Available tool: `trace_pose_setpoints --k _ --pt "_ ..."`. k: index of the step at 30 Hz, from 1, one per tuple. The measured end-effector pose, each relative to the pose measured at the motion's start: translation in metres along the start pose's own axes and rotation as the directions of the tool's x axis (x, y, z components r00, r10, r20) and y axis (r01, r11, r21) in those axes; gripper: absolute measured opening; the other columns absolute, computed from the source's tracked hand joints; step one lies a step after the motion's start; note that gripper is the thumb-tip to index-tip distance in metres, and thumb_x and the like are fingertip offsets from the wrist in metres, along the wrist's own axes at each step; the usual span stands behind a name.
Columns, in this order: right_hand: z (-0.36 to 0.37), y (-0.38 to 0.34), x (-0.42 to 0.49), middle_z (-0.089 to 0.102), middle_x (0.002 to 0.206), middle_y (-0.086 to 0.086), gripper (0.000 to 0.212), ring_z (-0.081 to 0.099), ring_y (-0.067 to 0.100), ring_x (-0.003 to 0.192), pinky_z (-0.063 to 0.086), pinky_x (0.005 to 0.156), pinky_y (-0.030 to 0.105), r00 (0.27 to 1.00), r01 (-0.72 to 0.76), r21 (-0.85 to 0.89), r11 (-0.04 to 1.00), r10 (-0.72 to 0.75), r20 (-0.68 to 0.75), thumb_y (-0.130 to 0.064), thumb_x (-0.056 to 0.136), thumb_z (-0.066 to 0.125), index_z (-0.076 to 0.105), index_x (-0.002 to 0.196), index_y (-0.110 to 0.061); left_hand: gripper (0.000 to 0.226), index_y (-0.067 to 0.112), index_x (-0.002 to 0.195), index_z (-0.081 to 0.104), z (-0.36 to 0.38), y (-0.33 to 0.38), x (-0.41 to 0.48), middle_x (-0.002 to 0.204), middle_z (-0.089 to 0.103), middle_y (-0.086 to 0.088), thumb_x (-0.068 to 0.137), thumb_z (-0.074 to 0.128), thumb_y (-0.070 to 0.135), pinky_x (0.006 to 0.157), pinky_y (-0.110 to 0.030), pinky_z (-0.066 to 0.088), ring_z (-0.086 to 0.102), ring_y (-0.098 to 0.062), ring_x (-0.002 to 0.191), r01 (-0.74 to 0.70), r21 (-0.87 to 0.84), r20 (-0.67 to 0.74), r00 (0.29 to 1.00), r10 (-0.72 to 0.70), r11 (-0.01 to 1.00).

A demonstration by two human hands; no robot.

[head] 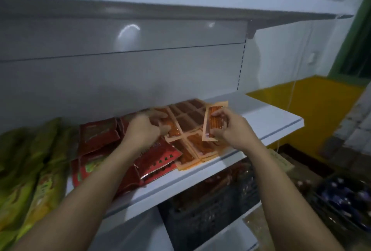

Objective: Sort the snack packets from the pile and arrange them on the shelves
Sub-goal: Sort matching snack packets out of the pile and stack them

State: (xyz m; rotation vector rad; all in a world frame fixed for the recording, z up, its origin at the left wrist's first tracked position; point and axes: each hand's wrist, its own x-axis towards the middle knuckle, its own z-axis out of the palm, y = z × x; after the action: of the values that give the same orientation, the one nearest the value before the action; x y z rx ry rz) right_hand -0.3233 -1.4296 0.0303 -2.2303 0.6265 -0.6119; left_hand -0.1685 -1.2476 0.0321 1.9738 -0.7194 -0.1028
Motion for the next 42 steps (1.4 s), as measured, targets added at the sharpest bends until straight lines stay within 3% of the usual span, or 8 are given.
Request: trace_pose_setpoints --k 10,16,21,25,28,35,39,42 --pt "0.027 0.0 0.129 0.06 0.133 0.007 0.037 0.054 0.025 0.121 0.035 0.083 0.023 0.956 0.236 -0.26 0.936 -0.174 0.237 -0.006 0.09 0.059 0.063 0.125 -0.017 0.024 0.015 0.101 0.078 -0.011 -0.011 0.096 0.096 0.073 -0.006 0.078 0.08 0.011 0.084 -0.025 0.046 0.067 -0.021 0.091 0.036 0.257 -0.12 0.993 -0.005 0.966" --pt "0.057 -0.009 0.191 0.058 0.093 -0.004 0.027 0.053 0.01 0.079 0.035 0.052 0.004 0.955 0.22 -0.185 0.958 -0.173 0.239 -0.001 0.084 0.065 0.07 0.105 -0.016 0.025 0.008 0.102 0.076 -0.011 -0.029 0.146 0.1 0.071 -0.013 0.078 0.079 0.003 0.09 -0.035 0.052 0.067 -0.029 0.094 0.02 0.225 -0.094 0.996 0.001 0.974" --pt "0.079 -0.006 0.227 0.052 0.07 -0.012 0.022 0.048 -0.001 0.059 0.034 0.043 0.005 0.939 0.176 -0.127 0.976 -0.128 0.319 0.001 0.082 0.069 0.071 0.101 -0.009 0.023 0.007 0.096 0.076 0.013 -0.043 0.179 0.083 0.066 -0.004 0.077 0.075 -0.006 0.064 -0.017 0.045 0.063 -0.021 0.085 0.079 0.205 -0.019 0.997 -0.077 0.976" --pt "0.096 0.005 0.253 0.059 0.083 -0.002 0.027 0.056 0.012 0.076 0.039 0.051 0.008 0.896 0.225 -0.165 0.96 -0.137 0.423 0.0 0.079 0.073 0.072 0.106 -0.005 0.021 0.002 0.095 0.075 0.025 -0.052 0.196 0.091 0.067 -0.01 0.077 0.074 -0.008 0.069 -0.024 0.045 0.061 -0.021 0.088 0.134 0.313 0.05 0.986 -0.158 0.94" --pt "0.108 0.012 0.27 0.068 0.098 0.009 0.028 0.06 0.018 0.085 0.046 0.062 0.017 0.855 0.266 -0.152 0.952 -0.161 0.492 0.0 0.079 0.074 0.072 0.107 -0.004 0.02 0.002 0.094 0.075 0.029 -0.055 0.2 0.079 0.059 -0.004 0.077 0.074 -0.008 0.054 -0.012 0.039 0.057 -0.018 0.083 0.139 0.394 0.06 0.982 -0.176 0.908" --pt "0.118 0.019 0.279 0.064 0.127 0.007 0.042 0.058 0.022 0.115 0.045 0.096 0.031 0.754 0.46 -0.207 0.864 -0.257 0.604 -0.006 0.077 0.075 0.068 0.118 -0.011 0.016 0.031 0.083 0.067 0.033 -0.059 0.2 0.123 0.062 -0.002 0.074 0.08 0.03 0.103 -0.043 0.04 0.056 -0.028 0.116 0.121 0.712 0.116 0.951 -0.285 0.691" --pt "0.117 0.019 0.28 0.068 0.122 0.006 0.04 0.061 0.024 0.114 0.046 0.096 0.032 0.711 0.543 -0.258 0.799 -0.273 0.648 -0.014 0.079 0.074 0.071 0.119 -0.017 0.05 0.033 0.124 0.062 0.039 -0.051 0.187 0.14 0.046 -0.003 0.081 0.068 0.059 0.104 -0.048 0.028 0.04 -0.032 0.129 0.084 0.856 0.101 0.94 -0.325 0.511" --pt "0.12 0.02 0.279 0.069 0.118 0.008 0.036 0.063 0.027 0.11 0.049 0.094 0.035 0.696 0.588 -0.299 0.751 -0.281 0.661 -0.022 0.08 0.072 0.073 0.116 -0.021 0.045 0.04 0.128 0.058 0.042 -0.047 0.177 0.138 0.048 0.001 0.086 0.063 0.057 0.099 -0.045 0.027 0.041 -0.028 0.128 0.013 0.873 0.129 0.958 -0.257 0.488"
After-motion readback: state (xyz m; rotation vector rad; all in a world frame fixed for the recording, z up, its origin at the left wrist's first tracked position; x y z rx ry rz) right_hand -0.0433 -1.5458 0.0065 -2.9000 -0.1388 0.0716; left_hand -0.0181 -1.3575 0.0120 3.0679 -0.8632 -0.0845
